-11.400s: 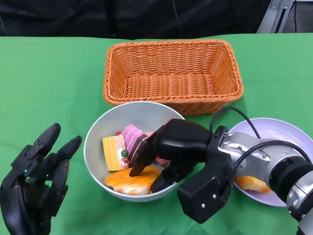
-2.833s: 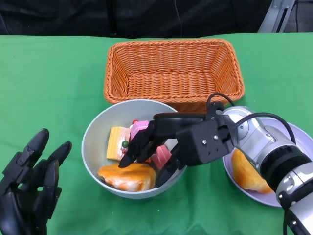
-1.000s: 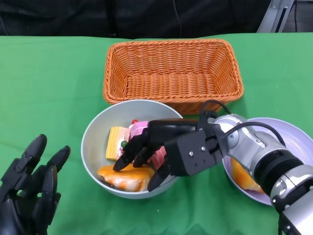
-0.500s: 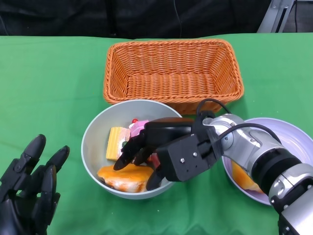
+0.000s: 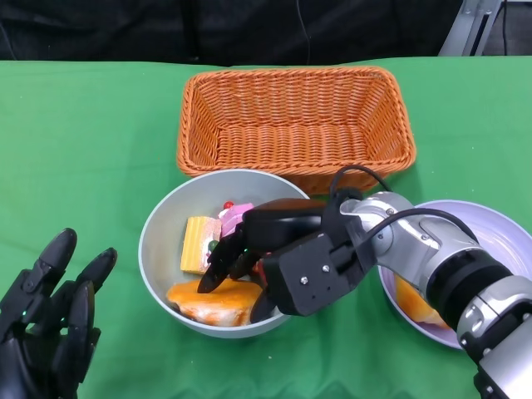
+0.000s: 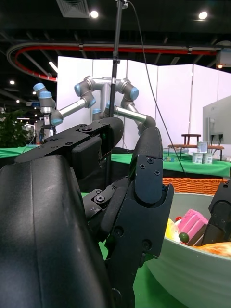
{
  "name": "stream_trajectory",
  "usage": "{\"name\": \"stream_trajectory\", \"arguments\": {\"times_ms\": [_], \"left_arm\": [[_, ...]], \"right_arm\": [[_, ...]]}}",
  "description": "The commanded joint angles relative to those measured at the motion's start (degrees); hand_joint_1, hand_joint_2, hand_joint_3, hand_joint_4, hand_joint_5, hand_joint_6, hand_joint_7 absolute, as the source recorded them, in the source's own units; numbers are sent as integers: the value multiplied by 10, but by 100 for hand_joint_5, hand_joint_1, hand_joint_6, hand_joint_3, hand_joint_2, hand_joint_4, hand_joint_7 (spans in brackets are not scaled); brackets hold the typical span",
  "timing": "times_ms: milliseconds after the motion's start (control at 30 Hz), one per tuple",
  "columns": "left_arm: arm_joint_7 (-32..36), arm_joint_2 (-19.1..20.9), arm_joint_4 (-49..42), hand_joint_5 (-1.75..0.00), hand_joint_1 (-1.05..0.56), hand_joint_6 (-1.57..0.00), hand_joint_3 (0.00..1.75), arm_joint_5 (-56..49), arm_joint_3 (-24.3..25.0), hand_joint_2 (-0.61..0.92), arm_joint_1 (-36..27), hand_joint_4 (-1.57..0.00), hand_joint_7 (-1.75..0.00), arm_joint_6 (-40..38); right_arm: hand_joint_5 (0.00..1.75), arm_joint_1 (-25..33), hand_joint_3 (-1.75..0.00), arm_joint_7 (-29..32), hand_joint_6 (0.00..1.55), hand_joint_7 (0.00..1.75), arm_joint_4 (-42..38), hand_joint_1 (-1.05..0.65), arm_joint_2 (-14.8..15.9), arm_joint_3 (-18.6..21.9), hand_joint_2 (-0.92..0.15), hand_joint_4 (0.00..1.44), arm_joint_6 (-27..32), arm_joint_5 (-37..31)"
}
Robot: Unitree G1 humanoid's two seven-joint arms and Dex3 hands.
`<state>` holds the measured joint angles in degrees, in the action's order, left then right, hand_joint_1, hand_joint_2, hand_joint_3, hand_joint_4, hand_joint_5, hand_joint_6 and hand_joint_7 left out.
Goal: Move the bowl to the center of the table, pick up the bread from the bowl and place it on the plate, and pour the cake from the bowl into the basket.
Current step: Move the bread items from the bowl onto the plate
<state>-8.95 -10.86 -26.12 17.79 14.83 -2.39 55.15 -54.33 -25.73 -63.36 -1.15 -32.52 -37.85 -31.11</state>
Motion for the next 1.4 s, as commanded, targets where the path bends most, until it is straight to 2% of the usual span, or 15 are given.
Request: {"name": "stream_trajectory", "arguments": {"times_ms": [33,333,567,1067,1167,1200,1400], "left_arm": [[2,8,-1,0,-50,-85,31,0,5,92,-2,-98,0,10],[2,6,-3,0,-50,-86,30,-2,7,92,-2,-99,0,13],[4,5,-1,0,-50,-86,30,-2,7,92,-3,-99,0,13],[1,2,1,0,-50,-86,30,3,7,92,-4,-100,0,17],[1,3,-2,0,-50,-86,30,2,7,92,-4,-100,0,20],[2,3,-3,0,-50,-86,30,0,8,92,-4,-100,0,21],[4,1,2,0,-50,-86,30,-1,8,92,-6,-99,0,20]], "right_arm": [[0,1,-1,-4,78,1,3,-61,17,-14,-79,66,17,-20],[2,5,0,29,79,1,11,-63,23,-30,-77,71,8,-41],[1,2,0,33,79,0,13,-64,24,-47,-79,70,15,-55],[2,1,0,36,77,0,4,-67,16,-67,-80,77,18,-58],[0,4,0,40,78,1,2,-65,13,-69,-80,72,24,-56],[3,6,0,43,81,2,2,-65,12,-70,-79,78,24,-56],[8,7,0,53,85,2,-3,-62,4,-84,-78,88,31,-64]]}}
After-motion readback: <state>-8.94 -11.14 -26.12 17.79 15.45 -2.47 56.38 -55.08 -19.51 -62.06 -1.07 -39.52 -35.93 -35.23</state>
